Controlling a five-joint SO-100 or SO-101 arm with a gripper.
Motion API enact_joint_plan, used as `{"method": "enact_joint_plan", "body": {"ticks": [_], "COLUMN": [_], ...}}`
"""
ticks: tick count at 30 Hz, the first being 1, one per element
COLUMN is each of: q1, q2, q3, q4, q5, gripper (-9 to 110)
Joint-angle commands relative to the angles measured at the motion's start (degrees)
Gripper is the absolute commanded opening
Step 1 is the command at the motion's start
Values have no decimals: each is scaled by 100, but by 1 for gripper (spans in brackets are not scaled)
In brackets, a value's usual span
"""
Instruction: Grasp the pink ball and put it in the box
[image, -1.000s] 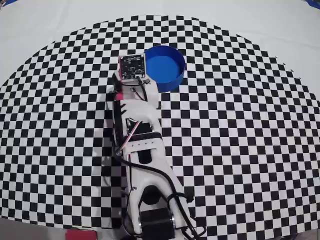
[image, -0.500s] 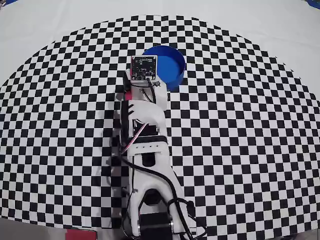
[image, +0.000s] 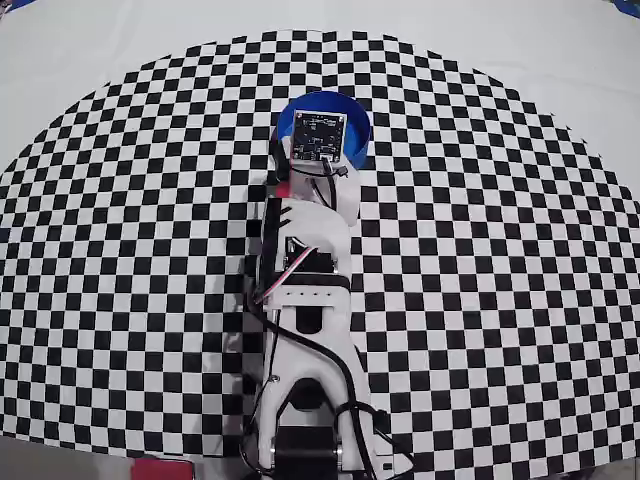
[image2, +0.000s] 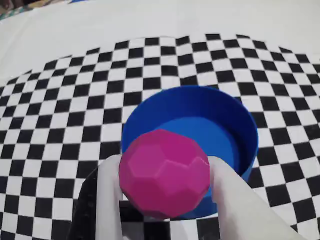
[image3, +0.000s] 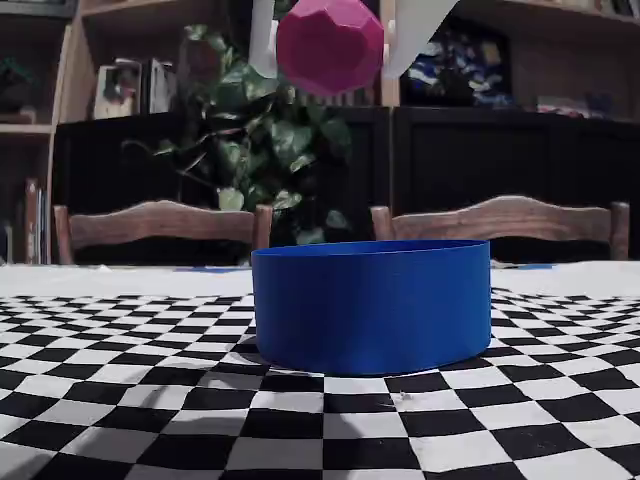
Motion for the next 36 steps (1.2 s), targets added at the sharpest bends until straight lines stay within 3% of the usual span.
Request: {"method": "enact_joint_plan", "body": {"ticks": [1,36], "q1": [149,325], "q2": [211,-26], "q3": [-26,-79], "q4": [-18,-9], "q5": [-53,-53], "gripper": [0,0]}}
